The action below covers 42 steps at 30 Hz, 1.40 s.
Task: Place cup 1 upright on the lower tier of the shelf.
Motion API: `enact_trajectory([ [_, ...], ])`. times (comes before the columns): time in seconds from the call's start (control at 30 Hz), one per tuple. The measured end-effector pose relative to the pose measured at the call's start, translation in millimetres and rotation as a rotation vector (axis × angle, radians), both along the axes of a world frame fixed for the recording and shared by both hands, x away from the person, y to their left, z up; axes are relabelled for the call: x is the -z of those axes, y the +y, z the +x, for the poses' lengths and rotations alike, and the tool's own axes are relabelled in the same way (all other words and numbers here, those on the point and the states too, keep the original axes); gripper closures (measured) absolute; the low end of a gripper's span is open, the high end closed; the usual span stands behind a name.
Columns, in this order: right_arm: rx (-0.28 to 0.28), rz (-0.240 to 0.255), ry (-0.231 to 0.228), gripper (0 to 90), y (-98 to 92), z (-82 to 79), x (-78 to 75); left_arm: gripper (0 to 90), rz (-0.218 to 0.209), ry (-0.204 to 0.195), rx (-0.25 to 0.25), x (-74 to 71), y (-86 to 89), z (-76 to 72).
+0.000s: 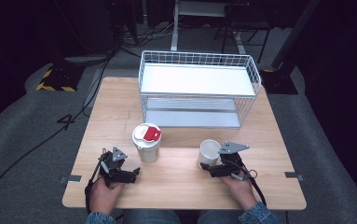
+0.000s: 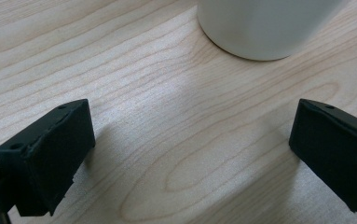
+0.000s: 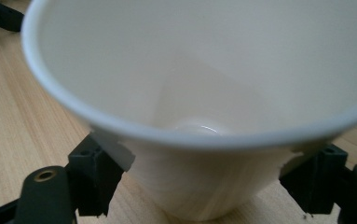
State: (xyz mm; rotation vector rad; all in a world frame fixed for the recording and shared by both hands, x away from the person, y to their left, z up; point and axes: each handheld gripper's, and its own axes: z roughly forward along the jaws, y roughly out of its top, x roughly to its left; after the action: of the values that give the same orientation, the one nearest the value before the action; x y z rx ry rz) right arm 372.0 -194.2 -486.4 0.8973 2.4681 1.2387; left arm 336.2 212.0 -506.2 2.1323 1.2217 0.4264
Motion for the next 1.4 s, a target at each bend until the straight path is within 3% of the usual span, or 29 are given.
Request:
enact_trajectory([
  [0.33,-0.018,-0.019,-0.022,23.4,5.5,-1.3,-15.8,0.6,0.0,0.0,0.0,0.0,0.0,0.0],
  [0.93,0.008,-0.017,-0.041,23.3,17.0,16.1,-50.7,0.6,0.0,0.0,0.0,0.0,0.0,0.0],
  [1.07,0.025,-0.033,-0.039,23.3,20.7,24.0,-56.9,0.6,0.0,0.0,0.0,0.0,0.0,0.0],
  [1.4,0.056,-0.018,-0.011,23.3,24.2,48.9,-60.7,0.6,0.0,0.0,0.0,0.0,0.0,0.0],
])
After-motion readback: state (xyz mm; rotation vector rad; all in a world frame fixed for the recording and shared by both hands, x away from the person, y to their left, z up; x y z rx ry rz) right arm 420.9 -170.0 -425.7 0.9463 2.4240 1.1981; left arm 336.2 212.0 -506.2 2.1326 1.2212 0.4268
